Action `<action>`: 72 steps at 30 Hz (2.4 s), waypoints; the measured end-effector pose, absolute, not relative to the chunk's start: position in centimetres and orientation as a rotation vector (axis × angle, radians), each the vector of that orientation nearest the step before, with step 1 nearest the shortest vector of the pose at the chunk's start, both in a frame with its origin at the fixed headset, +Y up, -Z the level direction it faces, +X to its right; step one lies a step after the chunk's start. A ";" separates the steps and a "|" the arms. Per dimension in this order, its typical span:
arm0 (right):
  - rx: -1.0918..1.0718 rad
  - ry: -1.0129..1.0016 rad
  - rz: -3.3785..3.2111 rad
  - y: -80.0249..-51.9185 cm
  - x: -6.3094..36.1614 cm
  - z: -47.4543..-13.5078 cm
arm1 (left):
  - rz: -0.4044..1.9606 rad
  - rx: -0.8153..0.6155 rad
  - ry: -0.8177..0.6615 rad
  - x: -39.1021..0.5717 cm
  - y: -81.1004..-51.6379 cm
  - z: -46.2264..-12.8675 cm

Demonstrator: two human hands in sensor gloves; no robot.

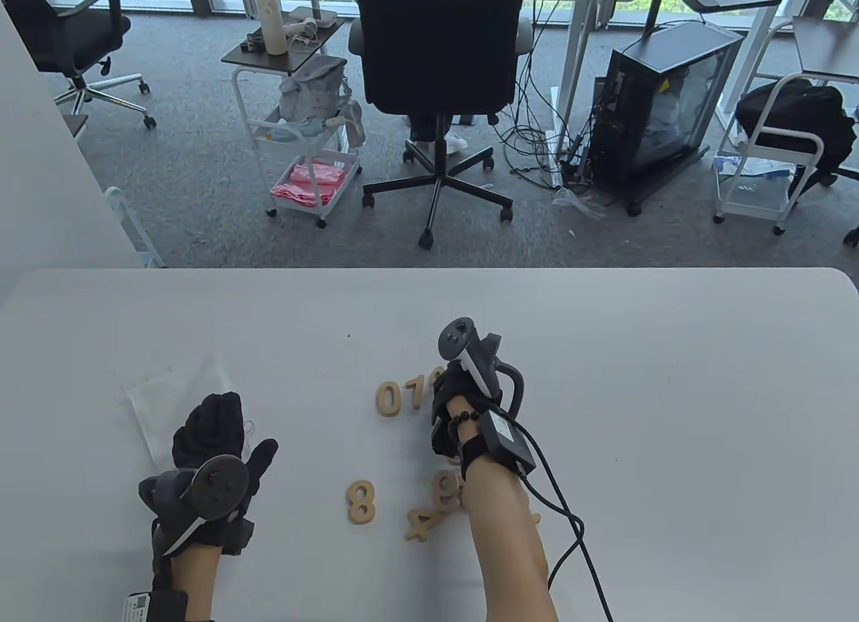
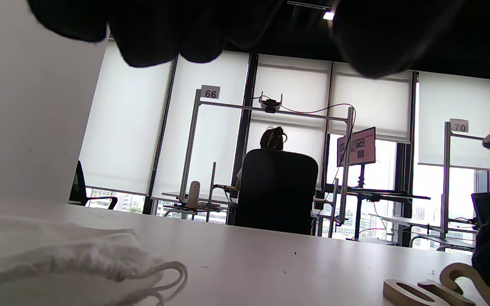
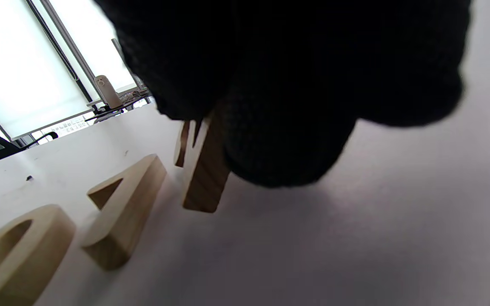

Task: Empty bag and arrange number blocks in order

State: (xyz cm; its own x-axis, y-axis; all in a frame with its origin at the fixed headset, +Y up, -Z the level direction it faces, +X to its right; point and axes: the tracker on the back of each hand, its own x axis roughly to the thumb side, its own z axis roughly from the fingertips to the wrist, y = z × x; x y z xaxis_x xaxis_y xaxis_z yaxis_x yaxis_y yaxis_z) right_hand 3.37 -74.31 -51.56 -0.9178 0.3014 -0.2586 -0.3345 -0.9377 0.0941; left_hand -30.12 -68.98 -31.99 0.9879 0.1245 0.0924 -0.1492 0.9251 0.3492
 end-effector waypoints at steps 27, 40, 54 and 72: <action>-0.231 0.235 3.030 -75.4 2.9 -51.7 | 0.152 0.361 -0.054 -30.5 -68.8 -32.0; 0.022 0.152 2.994 -71.9 4.2 -48.2 | 0.142 0.373 -0.066 -30.3 -68.7 -31.9; 0.385 0.023 2.768 -69.2 8.4 -39.7 | 0.122 0.367 -0.086 -29.8 -68.8 -31.9; 0.698 0.323 3.097 -74.2 4.0 -41.2 | 0.112 0.358 -0.085 -29.5 -68.8 -32.0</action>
